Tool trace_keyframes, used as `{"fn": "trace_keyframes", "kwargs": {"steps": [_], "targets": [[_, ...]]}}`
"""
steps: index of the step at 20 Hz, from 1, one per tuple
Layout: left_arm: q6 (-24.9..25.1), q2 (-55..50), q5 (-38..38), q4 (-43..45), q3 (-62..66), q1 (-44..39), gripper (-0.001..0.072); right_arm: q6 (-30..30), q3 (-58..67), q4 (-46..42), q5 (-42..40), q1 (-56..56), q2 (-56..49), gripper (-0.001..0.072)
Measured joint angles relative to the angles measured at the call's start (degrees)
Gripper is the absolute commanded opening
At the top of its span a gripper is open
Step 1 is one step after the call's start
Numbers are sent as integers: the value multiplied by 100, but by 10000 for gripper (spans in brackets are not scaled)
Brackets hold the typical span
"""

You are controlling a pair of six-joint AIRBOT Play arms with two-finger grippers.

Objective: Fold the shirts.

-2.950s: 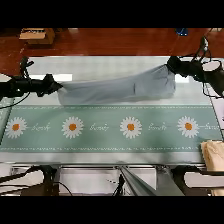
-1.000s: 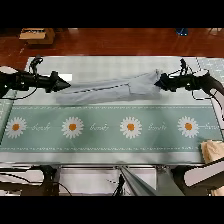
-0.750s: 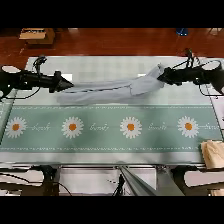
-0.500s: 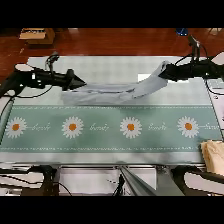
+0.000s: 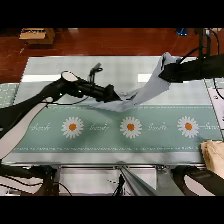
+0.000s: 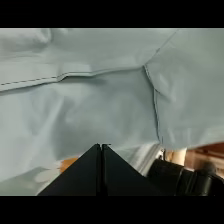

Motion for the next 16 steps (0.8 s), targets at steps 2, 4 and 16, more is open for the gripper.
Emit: {"fn": "trace_keyframes", "kwargs": {"steps": [2, 4, 16], "targets": [[-13, -234, 83, -291, 0, -431, 21, 212, 0, -98, 76, 192, 186, 33], [2, -457, 168, -621, 2, -811, 20, 398, 0, -140, 142, 365, 337, 33], [599, 719, -208, -514, 11, 1156, 19, 686, 0, -37, -437, 1139, 212, 33]]}}
